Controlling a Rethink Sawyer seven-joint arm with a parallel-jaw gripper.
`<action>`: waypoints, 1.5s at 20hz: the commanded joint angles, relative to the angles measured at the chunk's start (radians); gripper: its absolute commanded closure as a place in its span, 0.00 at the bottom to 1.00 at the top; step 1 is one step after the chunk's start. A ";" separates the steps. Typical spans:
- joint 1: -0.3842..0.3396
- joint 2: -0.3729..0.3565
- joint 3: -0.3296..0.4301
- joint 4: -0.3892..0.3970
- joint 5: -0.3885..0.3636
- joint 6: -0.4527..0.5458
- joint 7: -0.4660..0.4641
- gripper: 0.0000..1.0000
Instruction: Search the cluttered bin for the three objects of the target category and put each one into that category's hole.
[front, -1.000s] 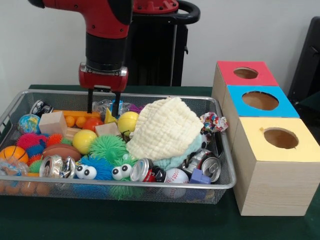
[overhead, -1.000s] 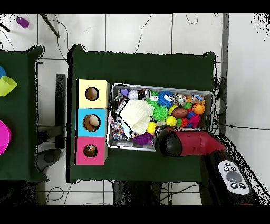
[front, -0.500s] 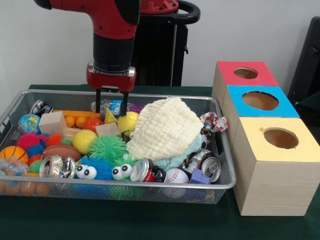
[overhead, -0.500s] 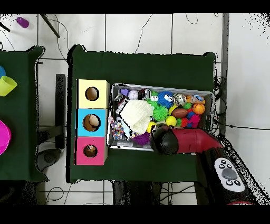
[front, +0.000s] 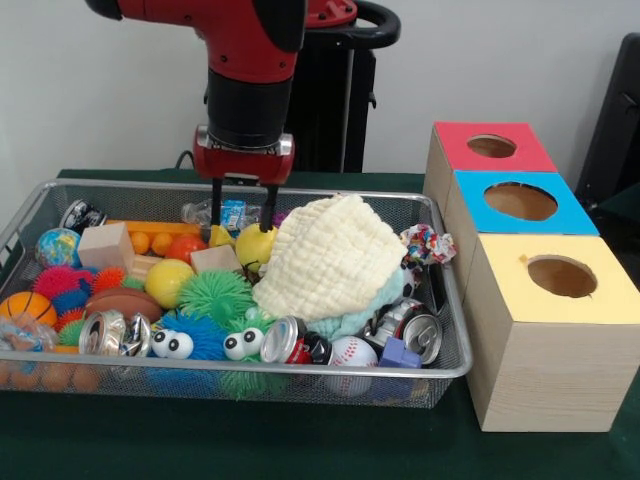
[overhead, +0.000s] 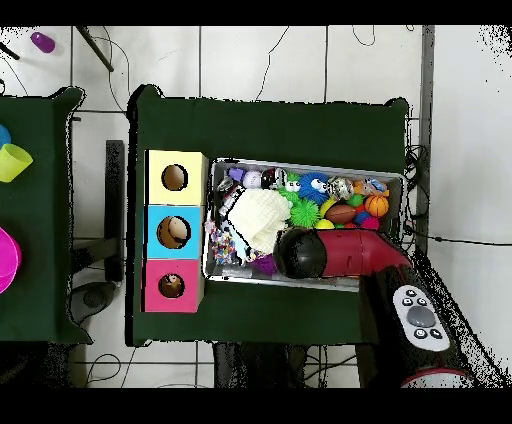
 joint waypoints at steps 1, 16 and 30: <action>0.023 0.136 0.053 -0.219 0.034 0.094 0.027 0.00; 0.008 0.294 0.105 -0.483 0.032 0.251 -0.129 0.00; -0.055 0.183 0.078 -0.199 -0.025 0.057 -0.051 0.00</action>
